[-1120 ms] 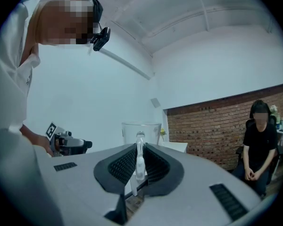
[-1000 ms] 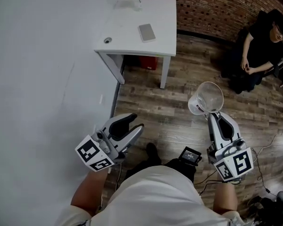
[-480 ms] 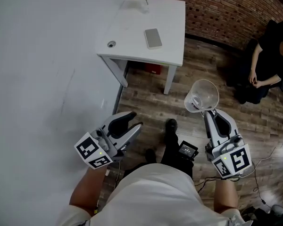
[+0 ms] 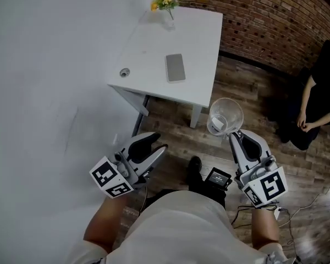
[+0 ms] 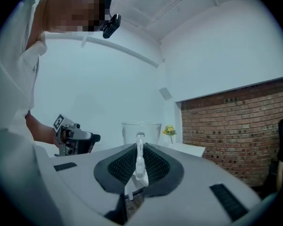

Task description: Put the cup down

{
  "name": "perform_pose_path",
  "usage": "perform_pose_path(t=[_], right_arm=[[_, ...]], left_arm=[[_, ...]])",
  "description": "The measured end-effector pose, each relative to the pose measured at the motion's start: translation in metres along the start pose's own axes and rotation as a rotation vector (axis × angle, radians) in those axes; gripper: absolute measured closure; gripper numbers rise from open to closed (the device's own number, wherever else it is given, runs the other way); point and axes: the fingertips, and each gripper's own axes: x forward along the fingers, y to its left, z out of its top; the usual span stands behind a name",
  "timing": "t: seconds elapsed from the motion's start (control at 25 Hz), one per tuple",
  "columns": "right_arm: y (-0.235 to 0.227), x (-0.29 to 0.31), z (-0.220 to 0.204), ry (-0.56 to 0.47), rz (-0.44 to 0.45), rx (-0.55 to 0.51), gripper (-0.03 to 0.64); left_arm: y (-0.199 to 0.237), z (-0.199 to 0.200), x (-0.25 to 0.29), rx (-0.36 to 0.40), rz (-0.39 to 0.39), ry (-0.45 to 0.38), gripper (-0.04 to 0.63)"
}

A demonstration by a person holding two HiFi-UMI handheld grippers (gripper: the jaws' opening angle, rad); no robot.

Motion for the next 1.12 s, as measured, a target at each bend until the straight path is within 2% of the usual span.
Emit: perform_pose_path(t=[0.16, 0.36, 0.68, 1.12], right_arm=[[-0.041, 0.022, 0.002, 0.006, 0.029, 0.008, 0.581], [-0.063, 0.041, 0.001, 0.011, 0.062, 0.020, 0.581], [-0.054, 0.078, 0.011, 0.027, 0.092, 0.014, 0.581], [-0.040, 0.090, 0.016, 0.030, 0.052, 0.022, 0.581]], left_arm=[[0.020, 0.009, 0.039, -0.004, 0.022, -0.010, 0.456], [0.031, 0.008, 0.058, -0.010, 0.045, -0.007, 0.456], [0.059, 0.021, 0.060, -0.013, 0.021, 0.000, 0.442], [0.072, 0.030, 0.069, -0.012, -0.079, 0.044, 0.404]])
